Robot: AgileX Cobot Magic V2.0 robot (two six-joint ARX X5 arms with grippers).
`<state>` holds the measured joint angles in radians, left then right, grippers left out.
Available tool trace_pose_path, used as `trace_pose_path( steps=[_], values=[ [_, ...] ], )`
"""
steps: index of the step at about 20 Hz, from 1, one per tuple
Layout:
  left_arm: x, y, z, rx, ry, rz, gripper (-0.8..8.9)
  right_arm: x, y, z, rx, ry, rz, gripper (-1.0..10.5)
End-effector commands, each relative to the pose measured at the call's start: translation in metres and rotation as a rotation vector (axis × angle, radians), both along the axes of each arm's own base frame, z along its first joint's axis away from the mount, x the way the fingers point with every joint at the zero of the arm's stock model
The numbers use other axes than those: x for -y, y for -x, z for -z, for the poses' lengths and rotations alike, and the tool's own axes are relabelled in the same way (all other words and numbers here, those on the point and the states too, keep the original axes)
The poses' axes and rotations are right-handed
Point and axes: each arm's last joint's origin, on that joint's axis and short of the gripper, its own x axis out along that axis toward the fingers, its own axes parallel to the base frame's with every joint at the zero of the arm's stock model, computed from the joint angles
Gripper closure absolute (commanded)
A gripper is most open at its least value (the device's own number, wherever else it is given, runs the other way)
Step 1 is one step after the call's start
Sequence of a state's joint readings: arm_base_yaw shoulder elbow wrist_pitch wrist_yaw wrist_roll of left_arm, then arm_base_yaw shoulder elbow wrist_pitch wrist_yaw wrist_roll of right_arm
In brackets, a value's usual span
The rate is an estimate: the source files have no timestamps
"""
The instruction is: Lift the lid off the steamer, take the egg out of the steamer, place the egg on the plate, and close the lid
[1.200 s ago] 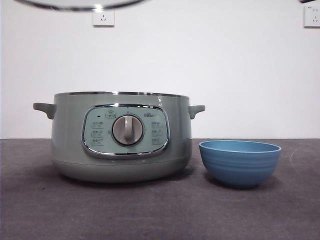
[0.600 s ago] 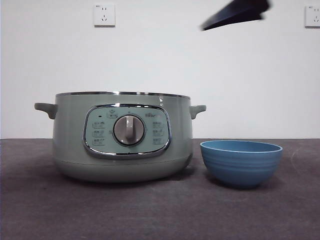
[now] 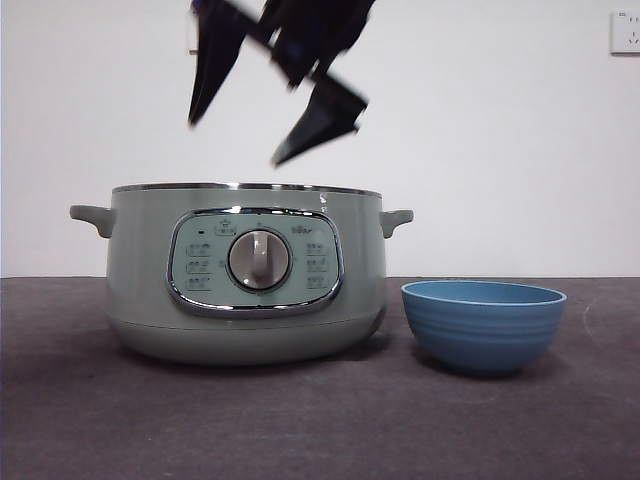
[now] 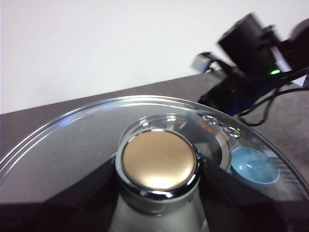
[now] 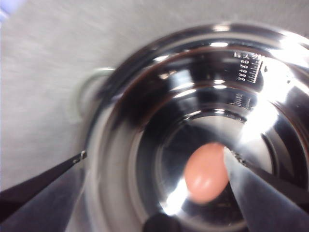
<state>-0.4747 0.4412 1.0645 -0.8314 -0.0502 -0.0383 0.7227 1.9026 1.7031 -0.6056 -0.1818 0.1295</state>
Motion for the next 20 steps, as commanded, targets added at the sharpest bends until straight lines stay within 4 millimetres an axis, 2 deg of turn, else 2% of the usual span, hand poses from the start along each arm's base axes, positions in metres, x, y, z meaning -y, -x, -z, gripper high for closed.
trace_pose_path(
  steps=[1,4,12,20],
  values=[
    [-0.001,0.003,-0.006,0.055,0.038,-0.001,8.22,-0.009,-0.009,0.023,-0.008,0.067,0.004,4.7],
    [-0.002,0.003,-0.006,0.050,0.036,-0.001,8.22,-0.014,-0.016,0.047,-0.028,0.137,0.017,4.7],
    [-0.002,0.003,-0.005,0.044,0.033,0.000,8.22,-0.018,-0.021,0.073,-0.063,0.192,0.008,4.7],
    [-0.002,0.003,-0.005,0.042,0.033,0.004,8.22,-0.019,-0.023,0.076,-0.064,0.193,0.007,4.7]
  ],
)
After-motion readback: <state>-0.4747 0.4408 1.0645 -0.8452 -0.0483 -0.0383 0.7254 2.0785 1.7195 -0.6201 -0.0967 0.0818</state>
